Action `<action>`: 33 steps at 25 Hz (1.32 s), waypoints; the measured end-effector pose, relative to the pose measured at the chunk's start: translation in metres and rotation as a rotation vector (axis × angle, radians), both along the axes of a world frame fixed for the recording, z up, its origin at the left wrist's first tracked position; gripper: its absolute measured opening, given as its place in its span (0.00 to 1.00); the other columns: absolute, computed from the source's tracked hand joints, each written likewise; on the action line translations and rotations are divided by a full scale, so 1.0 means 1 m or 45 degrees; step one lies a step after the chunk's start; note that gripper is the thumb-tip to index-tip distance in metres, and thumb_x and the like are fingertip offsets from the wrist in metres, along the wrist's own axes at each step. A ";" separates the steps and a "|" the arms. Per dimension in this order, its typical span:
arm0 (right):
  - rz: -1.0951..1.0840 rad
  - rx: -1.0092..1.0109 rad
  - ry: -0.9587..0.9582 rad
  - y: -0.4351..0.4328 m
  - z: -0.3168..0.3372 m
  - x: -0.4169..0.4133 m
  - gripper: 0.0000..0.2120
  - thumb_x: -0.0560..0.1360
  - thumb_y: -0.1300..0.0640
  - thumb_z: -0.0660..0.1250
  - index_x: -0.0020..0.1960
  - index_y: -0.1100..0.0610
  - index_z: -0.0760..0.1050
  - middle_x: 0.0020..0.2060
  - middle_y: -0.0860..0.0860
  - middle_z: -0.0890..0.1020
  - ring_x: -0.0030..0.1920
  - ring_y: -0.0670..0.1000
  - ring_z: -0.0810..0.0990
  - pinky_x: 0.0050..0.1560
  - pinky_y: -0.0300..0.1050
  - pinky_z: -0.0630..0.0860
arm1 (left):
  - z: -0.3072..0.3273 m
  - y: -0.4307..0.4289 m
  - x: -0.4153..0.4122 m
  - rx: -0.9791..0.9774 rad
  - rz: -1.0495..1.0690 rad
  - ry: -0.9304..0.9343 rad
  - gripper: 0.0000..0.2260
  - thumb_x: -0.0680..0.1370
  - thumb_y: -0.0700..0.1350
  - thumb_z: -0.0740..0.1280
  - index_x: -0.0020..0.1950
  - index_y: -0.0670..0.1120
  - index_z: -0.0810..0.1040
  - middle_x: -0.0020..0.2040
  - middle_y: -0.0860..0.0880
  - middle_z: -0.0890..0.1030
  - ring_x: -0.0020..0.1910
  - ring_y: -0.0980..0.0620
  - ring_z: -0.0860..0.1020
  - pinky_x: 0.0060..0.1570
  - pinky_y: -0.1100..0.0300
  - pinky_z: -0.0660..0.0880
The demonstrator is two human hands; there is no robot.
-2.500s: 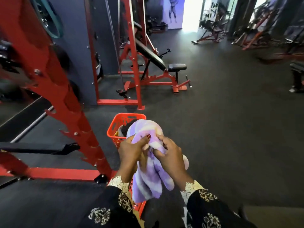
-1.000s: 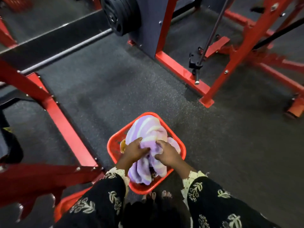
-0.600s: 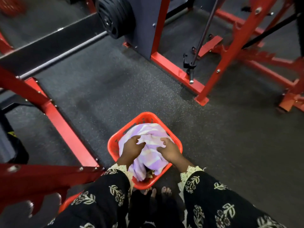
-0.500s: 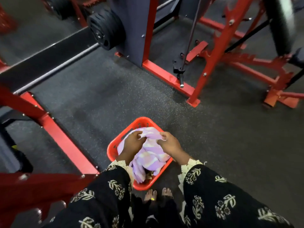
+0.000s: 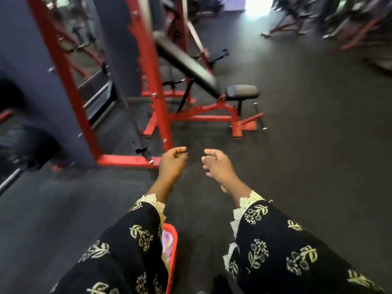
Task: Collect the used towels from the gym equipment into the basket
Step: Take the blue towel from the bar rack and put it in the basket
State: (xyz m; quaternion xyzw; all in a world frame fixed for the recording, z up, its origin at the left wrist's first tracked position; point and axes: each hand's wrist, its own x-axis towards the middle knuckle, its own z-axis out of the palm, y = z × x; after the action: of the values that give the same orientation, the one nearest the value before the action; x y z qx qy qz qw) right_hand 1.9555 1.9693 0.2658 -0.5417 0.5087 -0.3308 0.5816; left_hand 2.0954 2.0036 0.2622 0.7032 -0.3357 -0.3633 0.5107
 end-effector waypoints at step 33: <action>-1.964 -0.608 0.189 -0.071 0.196 -1.147 0.05 0.75 0.55 0.64 0.48 0.45 0.75 0.41 0.46 0.81 0.42 0.48 0.81 0.39 0.44 0.78 | 0.213 -0.234 -1.204 -0.400 -1.845 0.402 0.07 0.77 0.40 0.64 0.50 0.51 0.78 0.47 0.50 0.81 0.39 0.53 0.77 0.36 0.61 0.71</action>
State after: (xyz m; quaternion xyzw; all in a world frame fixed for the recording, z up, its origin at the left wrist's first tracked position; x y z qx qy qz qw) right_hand 0.8089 1.8983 0.4618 -0.1687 0.6920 -0.7016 0.0233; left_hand 0.8918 1.7699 0.4752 0.1653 -0.6844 -0.6524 0.2804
